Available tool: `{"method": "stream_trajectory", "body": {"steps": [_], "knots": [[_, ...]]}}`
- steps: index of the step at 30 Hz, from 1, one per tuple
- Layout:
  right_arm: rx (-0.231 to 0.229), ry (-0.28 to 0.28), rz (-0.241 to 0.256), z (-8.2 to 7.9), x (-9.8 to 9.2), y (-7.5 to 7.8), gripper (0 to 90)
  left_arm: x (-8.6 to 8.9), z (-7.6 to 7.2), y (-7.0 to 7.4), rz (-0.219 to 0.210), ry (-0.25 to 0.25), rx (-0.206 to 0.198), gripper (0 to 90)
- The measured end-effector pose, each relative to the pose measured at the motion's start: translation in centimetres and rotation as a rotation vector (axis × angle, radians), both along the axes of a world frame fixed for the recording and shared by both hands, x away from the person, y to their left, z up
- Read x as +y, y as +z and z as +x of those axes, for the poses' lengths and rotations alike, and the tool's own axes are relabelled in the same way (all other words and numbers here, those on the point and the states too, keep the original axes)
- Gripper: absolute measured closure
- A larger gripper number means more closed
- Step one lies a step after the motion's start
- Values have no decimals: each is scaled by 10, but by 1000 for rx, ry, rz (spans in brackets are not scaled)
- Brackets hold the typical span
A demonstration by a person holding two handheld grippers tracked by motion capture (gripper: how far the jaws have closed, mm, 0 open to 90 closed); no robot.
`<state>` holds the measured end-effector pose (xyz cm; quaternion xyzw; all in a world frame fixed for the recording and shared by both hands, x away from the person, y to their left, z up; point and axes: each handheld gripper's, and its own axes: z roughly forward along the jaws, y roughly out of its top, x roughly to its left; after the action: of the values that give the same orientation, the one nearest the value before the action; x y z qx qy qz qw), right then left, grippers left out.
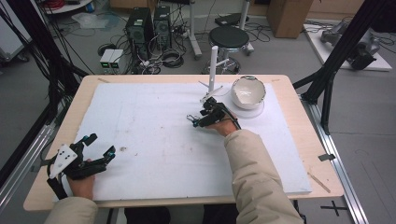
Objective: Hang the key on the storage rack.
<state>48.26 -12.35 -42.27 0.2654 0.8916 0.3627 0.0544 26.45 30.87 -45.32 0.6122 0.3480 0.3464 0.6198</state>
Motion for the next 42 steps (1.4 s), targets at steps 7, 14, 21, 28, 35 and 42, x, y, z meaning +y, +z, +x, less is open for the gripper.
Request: {"method": "stream_trajectory", "body": {"steps": [7, 14, 21, 28, 35, 42], "knots": [[-19, 12, -10, 1, 0, 0, 555, 0, 0, 0, 1, -1, -1, 144], [-38, 10, -39, -1, 2, 0, 710, 0, 0, 0, 2, -1, -2, 144], [-88, 27, -75, -3, 5, 1, 850, 0, 0, 0, 3, -1, -2, 144], [-94, 38, -75, -2, 6, 1, 877, 0, 0, 0, 6, -1, -3, 144], [-52, -12, -70, -3, 4, 3, 888, 0, 0, 0, 4, -1, -3, 144], [14, -54, -20, -7, -2, 15, 892, 0, 0, 0, 4, -1, -2, 144]]}}
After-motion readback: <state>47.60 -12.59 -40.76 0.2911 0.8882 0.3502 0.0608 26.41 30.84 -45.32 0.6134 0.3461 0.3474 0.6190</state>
